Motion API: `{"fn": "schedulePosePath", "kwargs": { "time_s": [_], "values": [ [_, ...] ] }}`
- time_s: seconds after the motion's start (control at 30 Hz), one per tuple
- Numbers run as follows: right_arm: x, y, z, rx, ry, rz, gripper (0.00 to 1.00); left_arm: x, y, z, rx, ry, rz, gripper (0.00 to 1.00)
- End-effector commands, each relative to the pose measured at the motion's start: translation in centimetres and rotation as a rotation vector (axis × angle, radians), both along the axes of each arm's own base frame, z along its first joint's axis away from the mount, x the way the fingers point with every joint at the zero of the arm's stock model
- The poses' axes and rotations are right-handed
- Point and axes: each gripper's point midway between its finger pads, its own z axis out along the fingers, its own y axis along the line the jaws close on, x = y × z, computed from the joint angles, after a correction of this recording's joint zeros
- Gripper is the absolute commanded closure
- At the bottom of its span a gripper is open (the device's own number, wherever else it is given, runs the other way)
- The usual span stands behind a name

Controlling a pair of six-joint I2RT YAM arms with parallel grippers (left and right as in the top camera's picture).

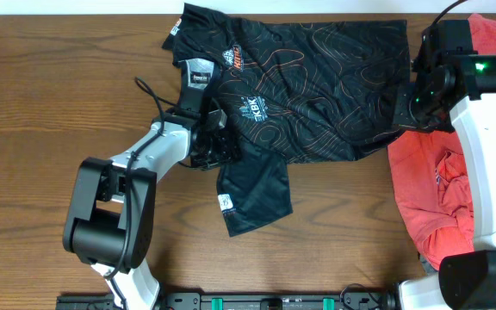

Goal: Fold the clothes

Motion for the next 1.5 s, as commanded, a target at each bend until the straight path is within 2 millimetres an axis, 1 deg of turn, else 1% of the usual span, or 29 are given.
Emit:
{"fn": "schedulePosePath", "kwargs": {
  "time_s": [0.0, 0.07, 0.1, 0.13, 0.17, 0.2, 0.3, 0.37, 0.47, 0.57, 0.63, 0.7, 0.8, 0.87, 0.93, 0.97, 1.03, 1.1, 1.23, 1.3, 1.37, 1.47],
  "values": [
    [-0.1, 0.0, 0.2, 0.000, -0.004, 0.013, 0.99, -1.0, 0.1, -1.7, 0.025, 0.041, -0.006, 0.62],
    [-0.1, 0.0, 0.2, 0.000, -0.004, 0.013, 0.99, -1.1, 0.0, -1.9, 0.046, 0.035, -0.013, 0.71],
    [-0.1, 0.0, 0.2, 0.000, -0.004, 0.013, 0.99, -1.1, 0.2, -2.0, 0.064, 0.030, -0.014, 0.77],
    [-0.1, 0.0, 0.2, 0.000, -0.004, 0.013, 0.99, -1.0, 0.3, -2.1, 0.083, 0.026, -0.014, 0.87],
    [-0.1, 0.0, 0.2, 0.000, -0.004, 0.013, 0.99, -1.0, 0.4, -2.2, 0.098, 0.021, -0.012, 0.92],
    [-0.1, 0.0, 0.2, -0.001, -0.004, 0.013, 0.99, -0.9, 0.5, -2.3, 0.110, 0.014, -0.012, 0.94],
    [-0.1, 0.0, 0.2, -0.001, -0.004, 0.013, 0.99, -0.6, 0.5, -2.2, 0.106, 0.001, -0.011, 0.94],
    [-0.1, 0.0, 0.2, -0.001, -0.003, 0.013, 0.99, -0.1, 0.8, -1.8, 0.102, -0.012, 0.002, 0.94],
    [-0.2, 0.0, 0.2, -0.001, -0.002, 0.014, 0.99, 0.9, 2.2, -0.6, 0.102, -0.037, 0.042, 0.94],
    [-0.2, 0.0, 0.2, 0.001, 0.000, 0.013, 0.99, 1.6, 6.1, 1.0, 0.174, -0.062, 0.132, 0.94],
    [-0.3, 0.2, 0.1, 0.009, 0.004, 0.017, 0.99, 2.1, 9.8, 2.6, 0.240, -0.102, 0.187, 0.94],
    [-0.5, 0.8, 0.1, 0.039, 0.013, 0.025, 0.99, 2.5, 12.7, 4.0, 0.265, -0.134, 0.240, 0.94],
    [-1.0, 1.6, -0.1, 0.071, 0.035, 0.034, 0.99, 2.3, 17.0, 6.1, 0.272, -0.154, 0.351, 0.94],
    [-1.7, 1.8, -0.3, 0.075, 0.063, 0.018, 0.99, 1.1, 19.3, 7.1, 0.256, -0.128, 0.424, 0.94],
    [-2.5, 1.9, -0.7, 0.076, 0.097, 0.006, 0.99, -0.7, 20.3, 7.9, 0.209, -0.076, 0.473, 0.94],
    [-3.0, 2.1, -1.0, 0.076, 0.122, 0.004, 0.99, -2.0, 20.8, 8.3, 0.184, -0.034, 0.503, 0.93],
    [-4.1, 2.4, -1.9, 0.077, 0.171, 0.012, 0.99, -3.9, 21.7, 8.7, 0.175, 0.022, 0.549, 0.94],
    [-5.2, 3.2, -3.0, 0.086, 0.224, 0.031, 0.99, -5.6, 22.9, 9.4, 0.172, 0.056, 0.604, 0.94],
    [-8.2, 4.6, -6.3, 0.072, 0.356, 0.074, 0.99, -8.4, 24.4, 11.1, 0.153, 0.089, 0.704, 0.94],
    [-9.5, 4.7, -7.7, 0.055, 0.407, 0.052, 0.99, -9.7, 24.5, 12.0, 0.130, 0.098, 0.741, 0.94],
    [-10.4, 4.8, -8.7, 0.050, 0.432, 0.040, 0.99, -10.8, 24.2, 12.9, 0.122, 0.108, 0.759, 0.94],
    [-11.2, 4.8, -9.4, 0.050, 0.433, 0.011, 0.99, -12.4, 23.2, 13.8, 0.123, 0.116, 0.735, 0.94]
  ]
}}
